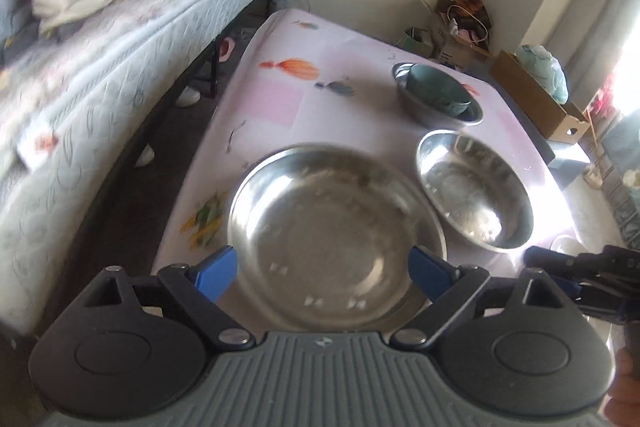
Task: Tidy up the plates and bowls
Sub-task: 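Move both tools to the large steel bowl rim and close on it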
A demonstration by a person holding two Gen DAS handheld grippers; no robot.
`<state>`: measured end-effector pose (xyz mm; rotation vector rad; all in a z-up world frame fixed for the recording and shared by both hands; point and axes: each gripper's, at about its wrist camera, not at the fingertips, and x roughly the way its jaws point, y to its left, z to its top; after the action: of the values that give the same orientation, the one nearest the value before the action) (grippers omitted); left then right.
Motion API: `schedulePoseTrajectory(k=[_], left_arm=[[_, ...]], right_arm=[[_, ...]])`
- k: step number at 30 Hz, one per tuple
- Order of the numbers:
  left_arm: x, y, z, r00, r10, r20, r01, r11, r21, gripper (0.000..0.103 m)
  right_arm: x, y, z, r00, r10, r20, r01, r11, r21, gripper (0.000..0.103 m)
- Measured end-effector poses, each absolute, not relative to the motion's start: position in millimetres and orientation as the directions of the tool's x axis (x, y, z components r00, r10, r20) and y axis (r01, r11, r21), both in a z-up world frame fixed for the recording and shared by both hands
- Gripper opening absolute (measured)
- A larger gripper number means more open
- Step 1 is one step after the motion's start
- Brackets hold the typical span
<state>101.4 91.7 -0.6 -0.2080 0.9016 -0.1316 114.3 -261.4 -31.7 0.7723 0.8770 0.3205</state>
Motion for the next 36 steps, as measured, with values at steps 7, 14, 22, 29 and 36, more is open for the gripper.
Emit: schedulePoseTrajectory(k=[7,14,22,29,36], left_arm=[[99,118,-25,0.609,-0.176,-0.773,-0.05,0.965,-0.259,0.094],[110,113,-32,0.645,-0.036,-0.764,-0.056,0.994,-0.094,0.094],[132,115,-47,0.617,-0.025,-0.787,-0.065,0.994,-0.083,0.077],[139,115,-49,0.618,-0.039,-0.785,-0.082,0.99,-0.113,0.063],[143,111,-50,0.608,-0.02,-0.793,-0.081,0.993,-0.088,0.049]], right_arm=[[119,-216,-57,0.557,0.571,-0.603,0.04,0.707,0.706,0.039],[141,-190,-62,0.567,0.537,-0.625,0.027,0.746,0.665,0.039],[158,-181,-73,0.583,0.48,-0.656,0.047,0.786,0.617,0.039],[167,-176,-79,0.577,0.471,-0.667,0.049,0.796,0.604,0.037],[175,-172,-82,0.574,0.467,-0.673,0.049,0.801,0.597,0.035]])
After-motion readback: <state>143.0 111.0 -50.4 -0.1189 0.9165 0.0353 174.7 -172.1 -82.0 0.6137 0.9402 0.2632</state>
